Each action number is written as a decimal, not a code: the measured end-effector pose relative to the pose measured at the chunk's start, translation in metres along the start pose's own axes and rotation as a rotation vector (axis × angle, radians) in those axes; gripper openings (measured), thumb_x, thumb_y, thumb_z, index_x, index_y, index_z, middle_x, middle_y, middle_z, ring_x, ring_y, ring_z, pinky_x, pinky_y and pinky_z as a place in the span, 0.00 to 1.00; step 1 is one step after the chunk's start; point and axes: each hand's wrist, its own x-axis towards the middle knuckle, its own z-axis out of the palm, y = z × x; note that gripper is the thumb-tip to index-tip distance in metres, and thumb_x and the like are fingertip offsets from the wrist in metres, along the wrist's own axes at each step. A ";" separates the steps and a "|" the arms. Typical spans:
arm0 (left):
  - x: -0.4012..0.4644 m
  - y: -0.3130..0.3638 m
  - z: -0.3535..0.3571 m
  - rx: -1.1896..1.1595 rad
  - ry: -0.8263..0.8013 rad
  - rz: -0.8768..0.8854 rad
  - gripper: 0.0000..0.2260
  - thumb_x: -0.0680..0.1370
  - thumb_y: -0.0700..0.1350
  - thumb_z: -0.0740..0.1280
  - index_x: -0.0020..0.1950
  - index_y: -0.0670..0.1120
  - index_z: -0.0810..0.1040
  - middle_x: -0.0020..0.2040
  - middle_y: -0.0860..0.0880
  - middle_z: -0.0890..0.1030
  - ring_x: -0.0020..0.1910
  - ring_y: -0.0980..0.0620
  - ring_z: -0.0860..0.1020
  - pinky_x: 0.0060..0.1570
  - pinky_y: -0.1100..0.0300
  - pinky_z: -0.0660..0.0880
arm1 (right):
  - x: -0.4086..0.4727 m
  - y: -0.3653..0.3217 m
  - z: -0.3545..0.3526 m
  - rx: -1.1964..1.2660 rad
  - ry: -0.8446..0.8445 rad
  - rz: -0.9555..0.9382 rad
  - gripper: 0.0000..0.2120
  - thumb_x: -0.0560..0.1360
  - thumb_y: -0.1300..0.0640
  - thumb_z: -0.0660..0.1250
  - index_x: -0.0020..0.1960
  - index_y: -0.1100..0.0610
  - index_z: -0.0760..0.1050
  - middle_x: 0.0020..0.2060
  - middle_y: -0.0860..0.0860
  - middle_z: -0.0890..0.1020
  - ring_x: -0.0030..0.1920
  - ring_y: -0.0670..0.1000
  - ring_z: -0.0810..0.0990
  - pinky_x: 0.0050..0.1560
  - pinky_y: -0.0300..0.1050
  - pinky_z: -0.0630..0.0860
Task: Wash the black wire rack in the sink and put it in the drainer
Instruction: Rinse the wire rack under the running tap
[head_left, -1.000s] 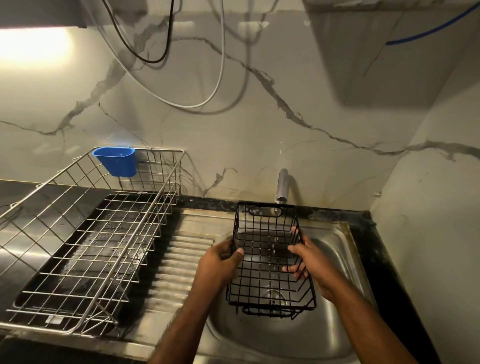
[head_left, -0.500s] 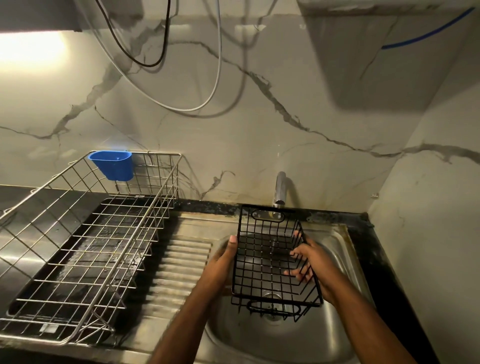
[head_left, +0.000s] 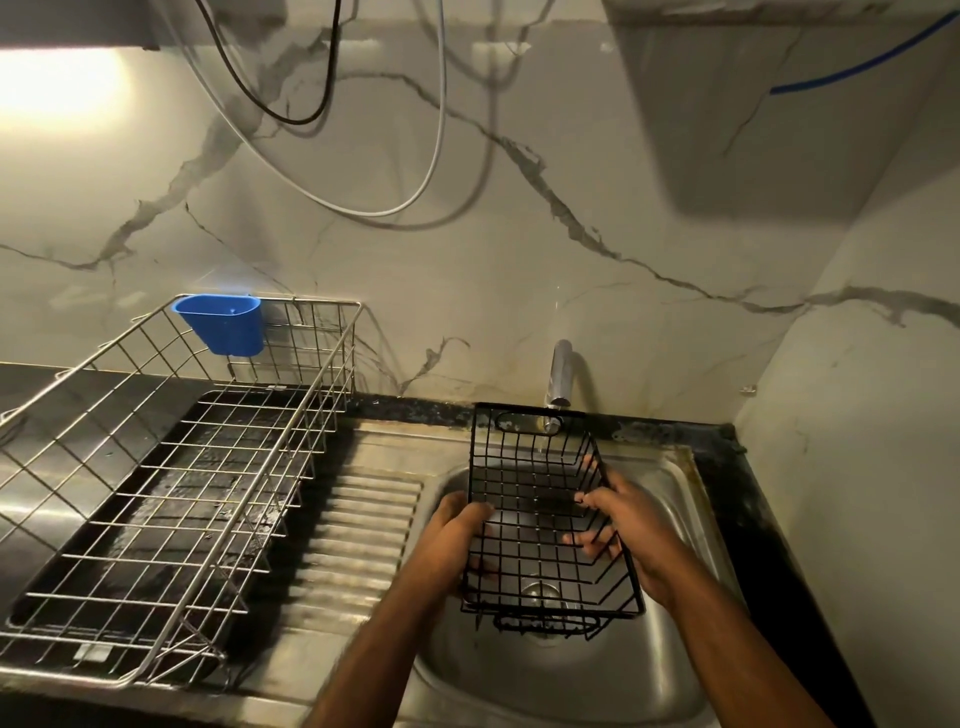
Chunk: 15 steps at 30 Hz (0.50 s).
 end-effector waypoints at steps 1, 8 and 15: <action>0.000 -0.001 -0.001 0.006 0.005 0.003 0.07 0.82 0.49 0.62 0.59 0.55 0.75 0.52 0.44 0.84 0.44 0.40 0.84 0.45 0.42 0.81 | -0.001 0.000 0.001 -0.003 -0.005 -0.002 0.22 0.83 0.59 0.59 0.75 0.45 0.65 0.64 0.54 0.77 0.44 0.60 0.87 0.26 0.38 0.74; 0.000 -0.011 -0.003 0.033 0.022 0.017 0.08 0.82 0.43 0.59 0.58 0.52 0.74 0.47 0.45 0.82 0.39 0.42 0.83 0.25 0.61 0.72 | -0.011 -0.002 0.002 -0.031 -0.010 -0.010 0.27 0.79 0.37 0.61 0.75 0.44 0.66 0.69 0.51 0.75 0.58 0.57 0.81 0.51 0.53 0.80; 0.000 -0.013 -0.003 0.111 0.006 0.039 0.10 0.82 0.46 0.58 0.61 0.57 0.73 0.51 0.44 0.84 0.39 0.43 0.83 0.29 0.60 0.72 | -0.012 -0.001 0.001 0.024 -0.085 0.042 0.29 0.78 0.35 0.59 0.76 0.41 0.63 0.63 0.50 0.77 0.54 0.56 0.83 0.42 0.49 0.81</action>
